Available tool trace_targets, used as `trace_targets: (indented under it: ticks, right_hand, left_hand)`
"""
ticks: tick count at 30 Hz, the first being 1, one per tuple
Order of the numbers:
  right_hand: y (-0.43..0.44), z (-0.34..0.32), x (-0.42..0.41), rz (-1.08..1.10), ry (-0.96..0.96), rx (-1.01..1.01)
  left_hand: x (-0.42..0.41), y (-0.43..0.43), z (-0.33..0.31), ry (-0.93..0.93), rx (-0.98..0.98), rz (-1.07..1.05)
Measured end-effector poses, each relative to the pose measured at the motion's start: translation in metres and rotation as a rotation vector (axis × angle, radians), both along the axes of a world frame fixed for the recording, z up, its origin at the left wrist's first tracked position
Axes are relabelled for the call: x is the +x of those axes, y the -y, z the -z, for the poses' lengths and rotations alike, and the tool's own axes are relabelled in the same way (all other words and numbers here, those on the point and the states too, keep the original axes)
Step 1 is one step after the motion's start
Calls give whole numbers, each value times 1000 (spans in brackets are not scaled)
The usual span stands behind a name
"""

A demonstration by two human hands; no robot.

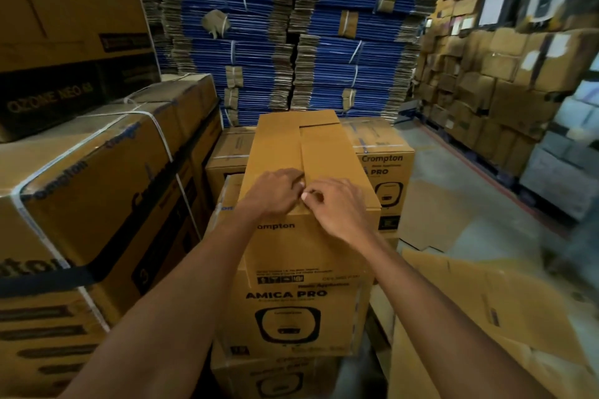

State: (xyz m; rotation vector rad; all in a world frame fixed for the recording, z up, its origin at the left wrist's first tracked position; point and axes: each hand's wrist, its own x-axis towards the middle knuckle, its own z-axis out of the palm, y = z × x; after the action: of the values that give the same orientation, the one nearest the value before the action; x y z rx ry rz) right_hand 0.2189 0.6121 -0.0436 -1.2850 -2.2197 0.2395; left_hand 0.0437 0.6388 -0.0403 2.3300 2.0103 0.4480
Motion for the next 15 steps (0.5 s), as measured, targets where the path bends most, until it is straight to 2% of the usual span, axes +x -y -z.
trace_targets:
  ticks: [4,8,13,15]
  right_hand:
    - [-23,-21,-14,86,158,-147]
    - [-33,-27,-32,191,349,-167]
    - [-32,-49,-43,199,406,-203]
    - [-31,-64,-47,204,413,-134]
  left_hand:
    - [-14,-2,9,-20,45,48]
    - [-16,2,13,-16,63,46]
    - [-16,2,14,-25,62,46]
    - [-16,2,14,-17,57,55]
